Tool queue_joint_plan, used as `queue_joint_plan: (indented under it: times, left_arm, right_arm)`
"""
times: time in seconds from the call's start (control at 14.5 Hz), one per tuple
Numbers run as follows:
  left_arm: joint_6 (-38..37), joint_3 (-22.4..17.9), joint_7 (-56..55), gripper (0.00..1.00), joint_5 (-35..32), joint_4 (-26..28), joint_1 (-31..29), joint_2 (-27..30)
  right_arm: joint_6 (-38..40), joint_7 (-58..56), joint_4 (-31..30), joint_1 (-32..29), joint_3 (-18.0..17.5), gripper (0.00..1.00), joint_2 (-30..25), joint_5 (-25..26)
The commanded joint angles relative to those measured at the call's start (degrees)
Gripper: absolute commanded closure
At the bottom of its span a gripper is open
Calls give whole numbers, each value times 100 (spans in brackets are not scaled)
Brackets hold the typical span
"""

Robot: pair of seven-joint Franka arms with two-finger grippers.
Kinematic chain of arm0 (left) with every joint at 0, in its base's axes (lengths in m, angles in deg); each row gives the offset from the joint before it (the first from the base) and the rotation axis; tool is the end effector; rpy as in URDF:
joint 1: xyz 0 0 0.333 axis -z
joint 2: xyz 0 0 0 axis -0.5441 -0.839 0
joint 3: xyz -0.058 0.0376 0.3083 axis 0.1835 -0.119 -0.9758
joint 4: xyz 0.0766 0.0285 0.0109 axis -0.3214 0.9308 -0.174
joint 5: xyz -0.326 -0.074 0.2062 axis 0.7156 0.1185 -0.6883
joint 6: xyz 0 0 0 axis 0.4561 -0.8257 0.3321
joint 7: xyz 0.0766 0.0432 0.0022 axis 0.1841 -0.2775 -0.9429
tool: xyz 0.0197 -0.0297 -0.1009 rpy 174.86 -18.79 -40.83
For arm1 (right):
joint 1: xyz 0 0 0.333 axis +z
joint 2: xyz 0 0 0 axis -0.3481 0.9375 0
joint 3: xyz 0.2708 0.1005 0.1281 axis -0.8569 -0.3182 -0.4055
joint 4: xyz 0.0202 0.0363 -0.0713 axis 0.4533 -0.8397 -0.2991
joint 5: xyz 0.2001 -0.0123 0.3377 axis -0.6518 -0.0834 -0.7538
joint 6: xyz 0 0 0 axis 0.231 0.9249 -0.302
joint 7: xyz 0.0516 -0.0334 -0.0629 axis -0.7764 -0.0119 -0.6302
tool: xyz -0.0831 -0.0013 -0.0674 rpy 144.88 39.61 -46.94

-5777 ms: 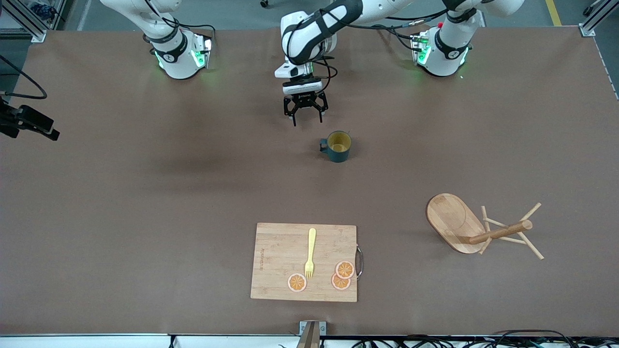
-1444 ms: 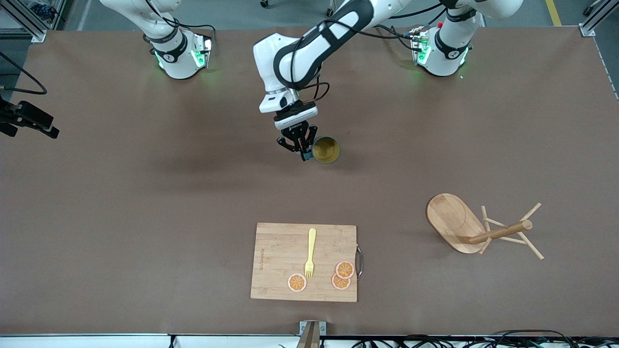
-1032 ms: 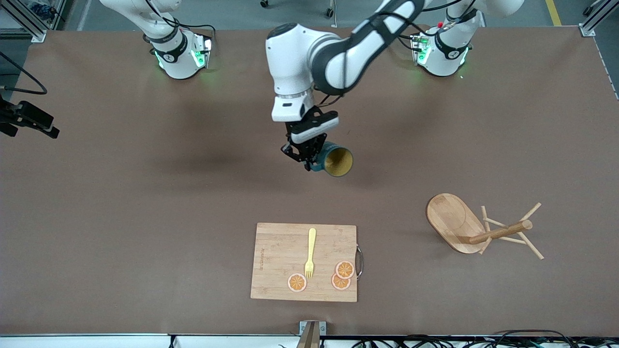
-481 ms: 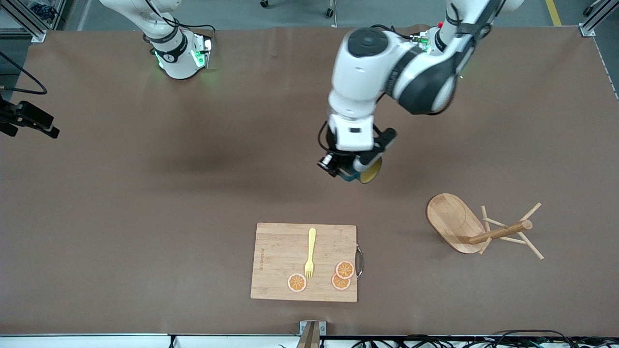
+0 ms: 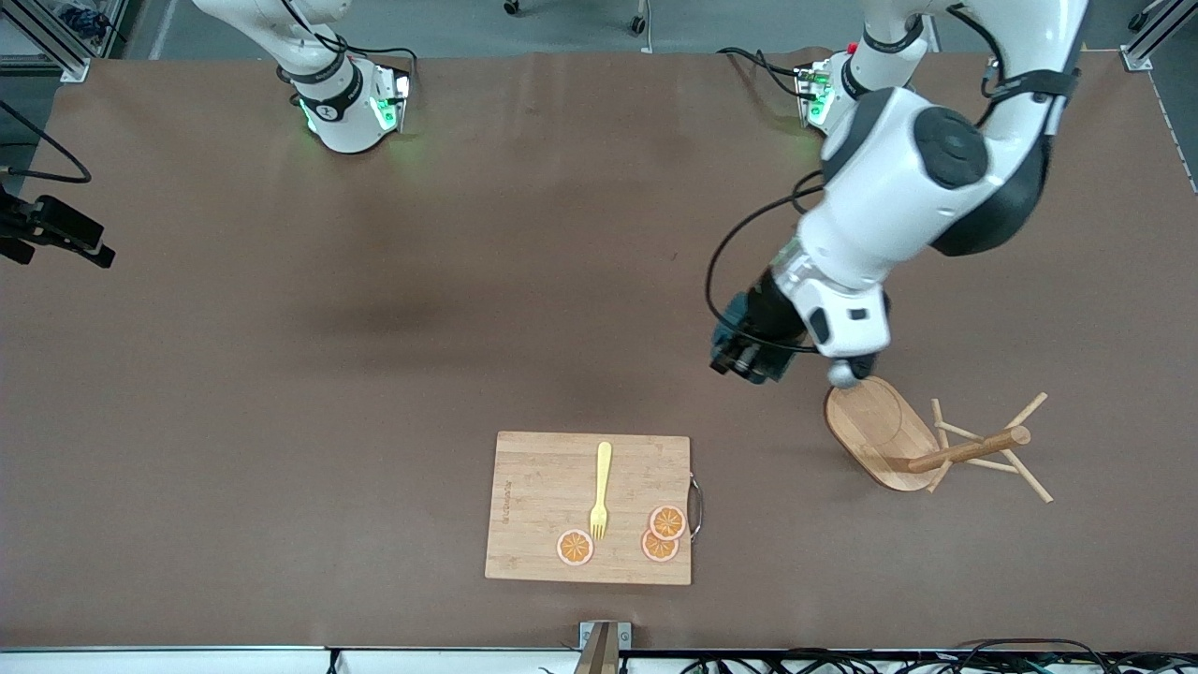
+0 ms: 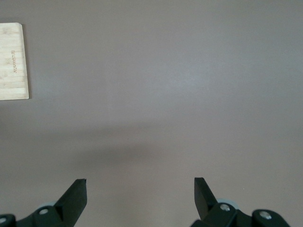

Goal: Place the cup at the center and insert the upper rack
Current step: 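Carry the teal mug with the left gripper to the wooden stand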

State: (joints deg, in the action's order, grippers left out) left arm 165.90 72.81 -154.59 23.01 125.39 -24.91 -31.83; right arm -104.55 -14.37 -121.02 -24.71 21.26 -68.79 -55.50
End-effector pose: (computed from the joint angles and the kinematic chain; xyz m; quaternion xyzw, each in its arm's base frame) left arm 0.6171 -0.3009 0.5110 0.8394 0.5025 -0.0178 0.2064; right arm 0.5422 -0.0605 0.6233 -0.9991 0.0358 -0.0216 0.0085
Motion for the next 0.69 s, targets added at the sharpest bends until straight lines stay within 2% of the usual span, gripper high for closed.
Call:
queue_joint_plan:
  times: [0.0,0.21,0.62]
  left_arm:
    - [76,63,303,100,598,392,-505,311]
    - [76,63,620,100,1240,472,-971,320]
    - [120,54,1217,100,1627,920,-1630,346]
  right_arm:
    - [16,-1,-59,29,4,0,-72,89]
    - [95,8,-59,29,4,0,-72,89]
    - [157,17,-50,12,4,0,-72,89]
